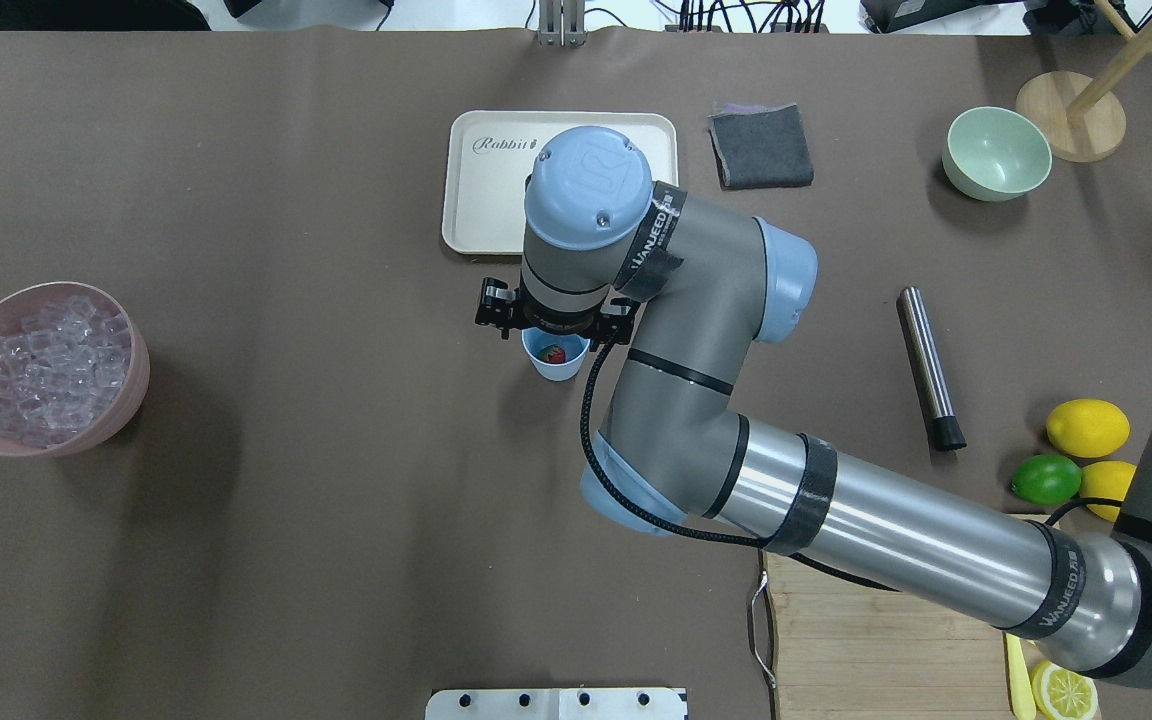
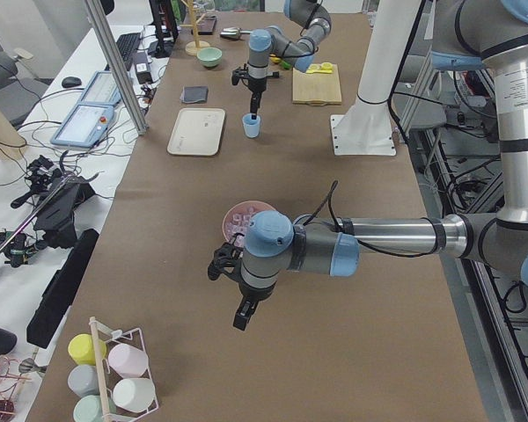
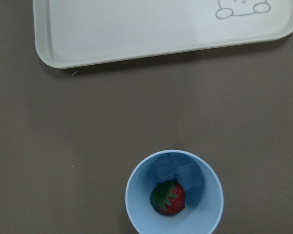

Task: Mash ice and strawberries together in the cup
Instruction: 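Carry the strawberry over the blue cup and open the right gripper, then move the right gripper back toward the steel rod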

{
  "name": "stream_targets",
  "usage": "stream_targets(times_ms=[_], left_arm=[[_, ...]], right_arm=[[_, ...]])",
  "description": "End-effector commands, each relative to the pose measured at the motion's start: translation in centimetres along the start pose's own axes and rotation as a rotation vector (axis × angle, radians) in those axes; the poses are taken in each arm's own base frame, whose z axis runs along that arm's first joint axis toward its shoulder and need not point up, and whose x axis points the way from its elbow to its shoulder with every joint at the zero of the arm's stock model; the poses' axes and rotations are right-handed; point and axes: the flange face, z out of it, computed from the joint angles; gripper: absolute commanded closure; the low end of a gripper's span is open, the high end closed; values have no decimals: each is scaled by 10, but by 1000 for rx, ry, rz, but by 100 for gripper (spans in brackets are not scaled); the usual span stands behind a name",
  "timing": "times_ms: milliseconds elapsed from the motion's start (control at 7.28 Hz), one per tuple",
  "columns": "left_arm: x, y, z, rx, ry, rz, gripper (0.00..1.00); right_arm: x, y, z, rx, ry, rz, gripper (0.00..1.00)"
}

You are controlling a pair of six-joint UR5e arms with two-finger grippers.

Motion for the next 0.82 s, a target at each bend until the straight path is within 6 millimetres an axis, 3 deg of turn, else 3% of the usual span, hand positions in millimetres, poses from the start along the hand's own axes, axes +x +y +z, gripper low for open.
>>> stream_targets(times_ms=[0,137,275,412,549,687], left_arm=[[-2,2,2,-5,2,-5,0],[-4,4,6,-12,4,-11,0],[-9,8,13,-27,13,-26,0],[-20,20,32,-55,45,-58,0],[-17,15,29,-45,59,-56,0],[-17,10,32,-51,82,-78,0]], right_arm=[[37,-33,-14,-129,25,35,1],[72,-43,-24,-130,88,26,0],[111,-42,-51,-108,170,-53,0],[173,-57,-82,-83,175,-130,0],[231,-77,-102,-54,188,-185,0],[267,-96,-111,-68,190,-283,0]])
